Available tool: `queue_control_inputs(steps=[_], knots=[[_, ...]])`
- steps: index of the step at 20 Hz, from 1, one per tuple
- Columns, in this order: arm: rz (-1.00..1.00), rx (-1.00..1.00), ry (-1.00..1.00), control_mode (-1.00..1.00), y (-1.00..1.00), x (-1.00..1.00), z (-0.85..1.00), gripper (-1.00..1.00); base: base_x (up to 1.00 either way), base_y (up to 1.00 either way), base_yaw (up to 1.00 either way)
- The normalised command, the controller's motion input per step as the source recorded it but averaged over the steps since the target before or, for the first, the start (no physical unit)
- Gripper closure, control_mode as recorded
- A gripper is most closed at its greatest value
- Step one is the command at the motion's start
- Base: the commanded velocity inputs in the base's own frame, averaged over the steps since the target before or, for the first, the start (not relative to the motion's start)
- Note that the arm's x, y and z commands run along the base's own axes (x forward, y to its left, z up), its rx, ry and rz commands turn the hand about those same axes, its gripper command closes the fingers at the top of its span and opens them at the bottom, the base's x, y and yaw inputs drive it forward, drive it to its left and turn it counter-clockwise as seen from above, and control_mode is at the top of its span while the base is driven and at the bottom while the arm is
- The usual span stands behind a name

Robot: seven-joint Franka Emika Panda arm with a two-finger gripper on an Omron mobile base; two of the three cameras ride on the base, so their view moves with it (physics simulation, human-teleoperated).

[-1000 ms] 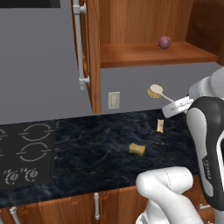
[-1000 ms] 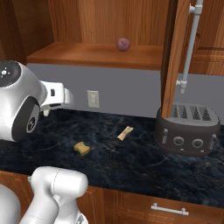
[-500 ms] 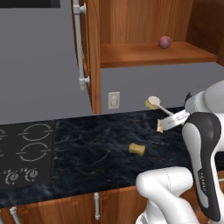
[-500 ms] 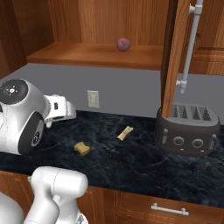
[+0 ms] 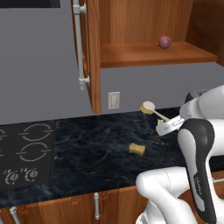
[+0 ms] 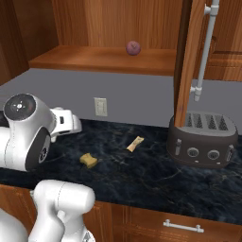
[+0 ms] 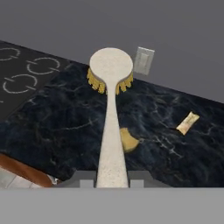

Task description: Pick the dish brush and sponge from the cabinet and place them on the counter.

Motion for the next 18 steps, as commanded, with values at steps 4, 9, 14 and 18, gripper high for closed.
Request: queue_control_inputs(steps=[4, 9, 14, 18], knots=[[0.01, -0.01, 0.1, -1.0, 0.2, 0.07, -0.17, 1.0, 0.0, 0.0, 0.0], [0.0, 0.0, 0.14, -1.0, 0.31, 0.12, -0.26, 1.0, 0.0, 0.0, 0.0], [0.01, 0.0, 0.13, -1.0, 0.26, 0.18, -0.49, 1.0, 0.0, 0.0, 0.0], [0.03, 0.0, 0.08, -1.0, 0.19, 0.24, -0.68, 1.0, 0.0, 0.0, 0.0]])
